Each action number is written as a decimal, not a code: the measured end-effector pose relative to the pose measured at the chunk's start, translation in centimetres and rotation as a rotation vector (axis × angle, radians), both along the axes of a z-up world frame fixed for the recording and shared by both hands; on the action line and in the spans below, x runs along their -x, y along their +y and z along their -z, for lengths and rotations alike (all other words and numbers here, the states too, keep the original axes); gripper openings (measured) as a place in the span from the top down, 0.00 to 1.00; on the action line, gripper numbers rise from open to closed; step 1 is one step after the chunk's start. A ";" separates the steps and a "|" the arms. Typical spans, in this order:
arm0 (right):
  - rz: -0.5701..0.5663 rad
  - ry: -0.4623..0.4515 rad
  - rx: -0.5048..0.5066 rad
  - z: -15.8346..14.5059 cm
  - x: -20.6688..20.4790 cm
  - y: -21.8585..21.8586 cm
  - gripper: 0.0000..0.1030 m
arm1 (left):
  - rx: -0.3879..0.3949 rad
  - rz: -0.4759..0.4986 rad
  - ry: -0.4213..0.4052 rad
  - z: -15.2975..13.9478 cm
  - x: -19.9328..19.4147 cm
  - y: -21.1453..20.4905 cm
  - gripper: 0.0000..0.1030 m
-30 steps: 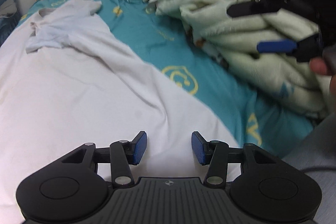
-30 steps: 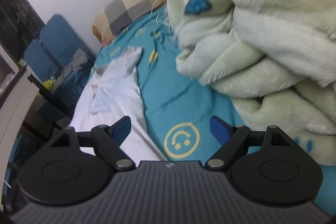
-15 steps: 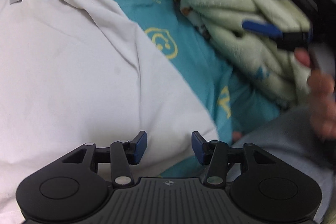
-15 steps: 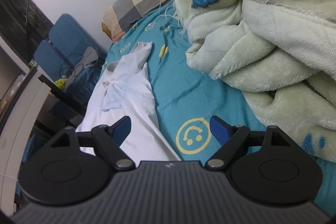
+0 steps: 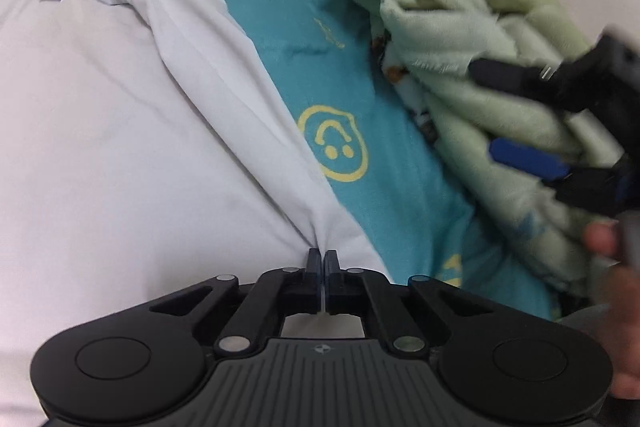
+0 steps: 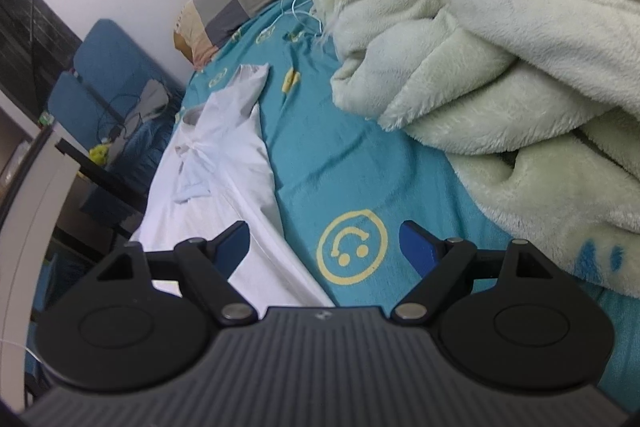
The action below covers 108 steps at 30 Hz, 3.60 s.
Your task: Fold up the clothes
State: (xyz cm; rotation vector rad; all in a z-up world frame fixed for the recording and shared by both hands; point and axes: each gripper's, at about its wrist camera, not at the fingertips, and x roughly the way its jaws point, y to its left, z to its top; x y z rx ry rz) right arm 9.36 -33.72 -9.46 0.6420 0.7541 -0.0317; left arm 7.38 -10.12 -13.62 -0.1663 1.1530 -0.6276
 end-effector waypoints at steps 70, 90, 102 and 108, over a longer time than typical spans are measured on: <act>-0.761 0.118 0.208 4.1 -3.1 17.0 0.49 | -0.205 -0.347 -0.226 0.9 -24.4 6.8 0.78; -0.376 -0.272 0.298 -2.7 0.8 12.6 0.47 | -0.213 -0.278 -0.547 -11.1 3.3 10.3 0.02; -0.360 -0.292 0.369 -4.5 0.9 13.7 0.21 | -0.214 -0.285 -0.553 -10.1 4.5 11.8 0.00; -0.452 -0.279 0.450 -9.4 -5.3 16.5 0.21 | -0.196 -0.322 -0.514 -10.1 3.4 13.4 0.00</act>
